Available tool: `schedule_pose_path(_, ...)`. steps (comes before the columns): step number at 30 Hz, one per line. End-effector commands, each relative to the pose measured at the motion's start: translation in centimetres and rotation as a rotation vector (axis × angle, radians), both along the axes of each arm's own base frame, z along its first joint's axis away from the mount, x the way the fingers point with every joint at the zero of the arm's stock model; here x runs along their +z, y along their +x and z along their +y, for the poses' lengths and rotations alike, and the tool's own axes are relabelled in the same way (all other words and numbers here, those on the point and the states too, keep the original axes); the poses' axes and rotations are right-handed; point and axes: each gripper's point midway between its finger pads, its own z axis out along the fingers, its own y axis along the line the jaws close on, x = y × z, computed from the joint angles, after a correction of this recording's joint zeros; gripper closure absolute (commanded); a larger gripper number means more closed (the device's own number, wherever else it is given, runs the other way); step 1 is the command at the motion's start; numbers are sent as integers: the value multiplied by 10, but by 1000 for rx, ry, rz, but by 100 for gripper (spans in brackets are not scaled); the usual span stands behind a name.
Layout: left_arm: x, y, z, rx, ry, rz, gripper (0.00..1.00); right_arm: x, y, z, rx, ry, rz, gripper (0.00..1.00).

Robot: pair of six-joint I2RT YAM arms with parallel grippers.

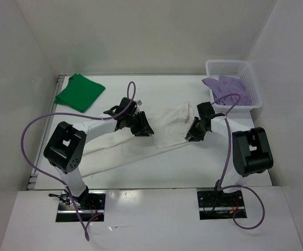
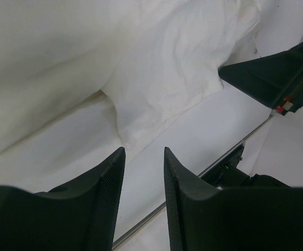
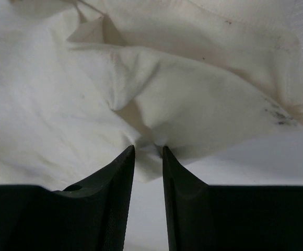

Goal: Fold and stack the t-shirts
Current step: Fold the other side of the tshirt into a rectangle

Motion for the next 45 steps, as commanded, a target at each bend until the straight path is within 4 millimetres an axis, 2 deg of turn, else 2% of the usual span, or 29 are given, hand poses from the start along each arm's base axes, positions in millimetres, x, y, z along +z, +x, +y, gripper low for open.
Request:
schedule_pose_path(1,2,4,-6,-19,-15,-15,57,30,6,6,17,16,-72,66)
schedule_pose_path(3,-3,-1,-7,-33,-19,11,57,30,5,8,21,24,-71,61)
schedule_pose_path(6,-8,-8,-6,-46,-26,35,57,25,-3,10,31,43,-45,61)
schedule_pose_path(8,-14,-21,-11,-72,-14,56,57,18,-11,9,31,39,-22,61)
schedule_pose_path(12,-29,-44,-26,-135,2,97,56,20,-9,6,23,23,-35,61)
schedule_pose_path(14,-36,-52,-33,-151,8,117,56,19,-11,5,23,21,-26,67)
schedule_pose_path(21,-40,-44,-32,-118,32,105,56,23,-11,7,27,31,-35,80)
schedule_pose_path(28,-50,-34,-30,-60,60,101,56,25,-10,7,27,33,-44,80)
schedule_pose_path(34,-48,-22,-28,9,76,75,63,30,-9,11,35,53,-59,80)
schedule_pose_path(41,-50,-17,-32,24,63,78,70,30,-10,12,48,60,-67,80)
schedule_pose_path(45,-53,-19,-32,17,62,90,70,31,-8,12,48,62,-76,83)
